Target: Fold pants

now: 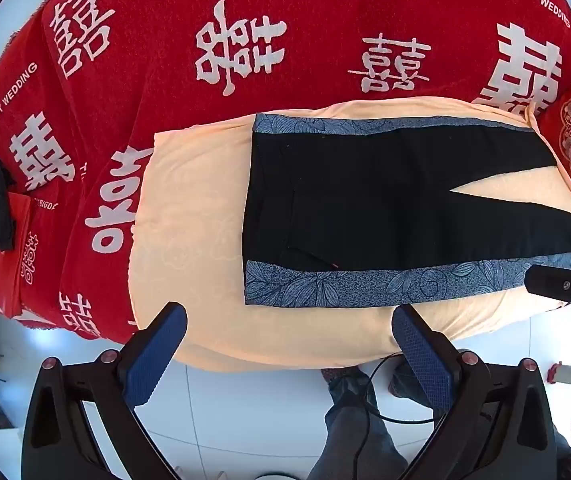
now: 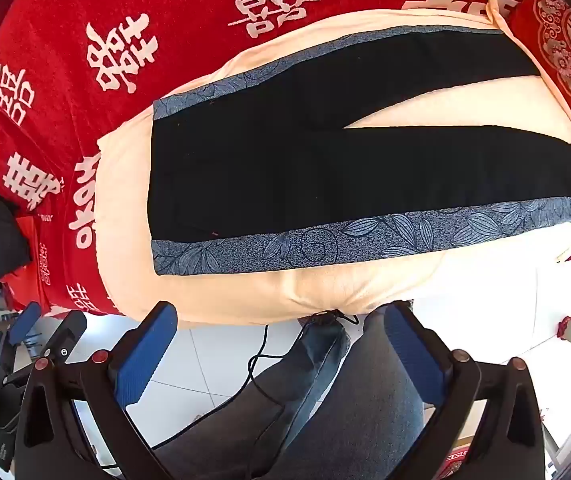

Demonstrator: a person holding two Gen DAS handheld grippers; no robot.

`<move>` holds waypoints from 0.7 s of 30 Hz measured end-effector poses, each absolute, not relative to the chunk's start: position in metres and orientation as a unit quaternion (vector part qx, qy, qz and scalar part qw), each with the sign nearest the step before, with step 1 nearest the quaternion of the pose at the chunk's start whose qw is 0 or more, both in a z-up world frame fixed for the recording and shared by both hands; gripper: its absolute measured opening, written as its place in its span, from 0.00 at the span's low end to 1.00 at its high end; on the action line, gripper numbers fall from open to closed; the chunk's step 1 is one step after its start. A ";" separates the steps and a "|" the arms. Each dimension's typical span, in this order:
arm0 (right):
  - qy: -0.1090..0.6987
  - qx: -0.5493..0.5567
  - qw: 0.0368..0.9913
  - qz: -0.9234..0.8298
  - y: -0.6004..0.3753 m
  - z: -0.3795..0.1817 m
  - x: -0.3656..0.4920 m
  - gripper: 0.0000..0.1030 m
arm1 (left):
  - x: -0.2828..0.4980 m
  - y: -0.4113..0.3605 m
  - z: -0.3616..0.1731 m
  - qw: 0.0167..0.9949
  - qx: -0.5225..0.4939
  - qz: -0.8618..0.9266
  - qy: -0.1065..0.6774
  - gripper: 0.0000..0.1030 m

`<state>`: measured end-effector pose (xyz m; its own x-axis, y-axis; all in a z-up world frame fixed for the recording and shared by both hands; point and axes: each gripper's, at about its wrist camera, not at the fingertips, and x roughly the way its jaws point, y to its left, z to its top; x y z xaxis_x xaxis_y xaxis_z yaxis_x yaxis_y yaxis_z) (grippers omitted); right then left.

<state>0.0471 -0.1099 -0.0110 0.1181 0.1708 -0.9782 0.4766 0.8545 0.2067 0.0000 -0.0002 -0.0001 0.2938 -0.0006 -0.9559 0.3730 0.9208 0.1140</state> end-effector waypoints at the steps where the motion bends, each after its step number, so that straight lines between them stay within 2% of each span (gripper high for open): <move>1: 0.655 0.247 0.706 -0.109 -0.110 -0.011 0.047 1.00 | 0.000 0.000 0.000 0.788 0.161 -0.120 0.582 1.00; 21: 0.646 0.241 0.712 -0.130 -0.101 -0.005 0.034 1.00 | 0.001 -0.003 -0.001 0.784 0.159 -0.141 0.583 1.00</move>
<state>0.0342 -0.1011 -0.0048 0.1316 0.1261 -0.9832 0.4971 0.8497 0.1755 0.0008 -0.0031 -0.0013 0.2805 -0.0361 -0.9592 0.4065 0.9097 0.0846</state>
